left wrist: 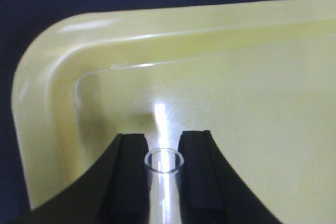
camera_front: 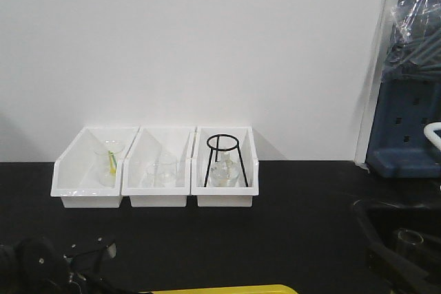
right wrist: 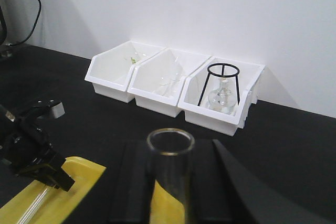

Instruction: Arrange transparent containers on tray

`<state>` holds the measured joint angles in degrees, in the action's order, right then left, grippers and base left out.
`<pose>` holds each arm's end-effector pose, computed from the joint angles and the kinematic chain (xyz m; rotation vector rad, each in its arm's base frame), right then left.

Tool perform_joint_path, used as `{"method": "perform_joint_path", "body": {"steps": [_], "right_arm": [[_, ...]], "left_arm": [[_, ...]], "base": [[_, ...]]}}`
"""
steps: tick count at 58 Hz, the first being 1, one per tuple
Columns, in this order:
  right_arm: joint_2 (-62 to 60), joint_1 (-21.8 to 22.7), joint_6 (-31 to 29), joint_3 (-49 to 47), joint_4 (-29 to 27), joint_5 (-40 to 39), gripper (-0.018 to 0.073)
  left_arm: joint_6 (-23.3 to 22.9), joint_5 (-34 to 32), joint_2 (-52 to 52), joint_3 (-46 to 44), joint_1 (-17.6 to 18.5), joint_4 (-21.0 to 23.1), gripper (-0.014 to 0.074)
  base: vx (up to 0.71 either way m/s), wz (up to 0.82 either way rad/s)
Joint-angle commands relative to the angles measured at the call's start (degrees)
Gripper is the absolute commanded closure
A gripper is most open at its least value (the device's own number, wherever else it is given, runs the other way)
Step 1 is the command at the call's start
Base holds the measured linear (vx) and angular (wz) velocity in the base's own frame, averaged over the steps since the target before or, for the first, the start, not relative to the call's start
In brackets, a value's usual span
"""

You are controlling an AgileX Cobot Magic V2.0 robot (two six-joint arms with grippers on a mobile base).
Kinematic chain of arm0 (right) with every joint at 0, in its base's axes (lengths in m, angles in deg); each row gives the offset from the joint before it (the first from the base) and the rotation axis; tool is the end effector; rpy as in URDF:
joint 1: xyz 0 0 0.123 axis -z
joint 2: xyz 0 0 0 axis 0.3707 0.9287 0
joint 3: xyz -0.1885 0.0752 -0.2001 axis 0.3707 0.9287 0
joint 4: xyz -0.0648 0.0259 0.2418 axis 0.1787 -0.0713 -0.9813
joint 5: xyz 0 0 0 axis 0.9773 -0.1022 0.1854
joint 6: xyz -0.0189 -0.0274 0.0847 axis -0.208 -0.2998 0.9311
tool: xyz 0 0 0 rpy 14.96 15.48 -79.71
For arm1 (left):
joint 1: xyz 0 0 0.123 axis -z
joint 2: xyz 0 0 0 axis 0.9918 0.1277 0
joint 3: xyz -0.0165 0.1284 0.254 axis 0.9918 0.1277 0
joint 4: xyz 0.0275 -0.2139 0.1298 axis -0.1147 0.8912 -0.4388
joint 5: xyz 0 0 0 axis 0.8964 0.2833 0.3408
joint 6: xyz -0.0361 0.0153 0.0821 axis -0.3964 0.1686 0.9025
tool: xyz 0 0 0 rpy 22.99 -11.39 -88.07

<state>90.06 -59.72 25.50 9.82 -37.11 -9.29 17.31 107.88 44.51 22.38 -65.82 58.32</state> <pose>0.1173 0.0764 0.3397 -0.4542 1.6762 0.3929 0.3044 -0.1197 0.1683 -0.1195 2.7834 -0.6027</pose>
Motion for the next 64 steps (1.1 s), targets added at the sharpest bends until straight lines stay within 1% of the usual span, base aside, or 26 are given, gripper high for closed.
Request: {"method": "perform_joint_path", "body": {"steps": [1,14,22,42,53,59,64], "right_arm": [[0.09,0.19,-0.23,-2.0,0.8,-3.57,0.0571],[0.09,0.19,-0.23,-2.0,0.8,-3.57,0.0571],[0.09,0.19,-0.23,-2.0,0.8,-3.57,0.0571],[0.09,0.19,-0.23,-2.0,0.56,-2.98,0.0571],[0.09,0.19,-0.23,-2.0,-0.11,-0.25,0.0571],[0.09,0.19,-0.23,-2.0,-2.52,1.88,0.0571],[1.63,0.19,-0.18,-2.0,-7.52,3.5,0.0571]], "left_arm": [[-0.28,-2.4,-1.94,-1.78,0.36,1.55,0.0479],[-1.3,-0.85,-0.65,-1.78,0.36,1.55,0.0337],[-1.26,0.06,-0.37,-1.73,0.36,0.39,0.0283],[-1.32,0.97,-0.37,-1.73,0.36,-0.09,0.0272],[-1.32,2.16,-0.37,-1.73,0.36,0.03,0.0272],[-1.32,2.92,-1.03,-1.78,0.36,0.1,0.0272],[-0.98,2.92,-3.15,-1.83,0.36,0.44,0.0272]], "base": [[0.0,0.0],[0.0,0.0],[0.0,0.0],[0.0,0.0],[0.0,0.0],[0.0,0.0],[0.0,0.0]]}}
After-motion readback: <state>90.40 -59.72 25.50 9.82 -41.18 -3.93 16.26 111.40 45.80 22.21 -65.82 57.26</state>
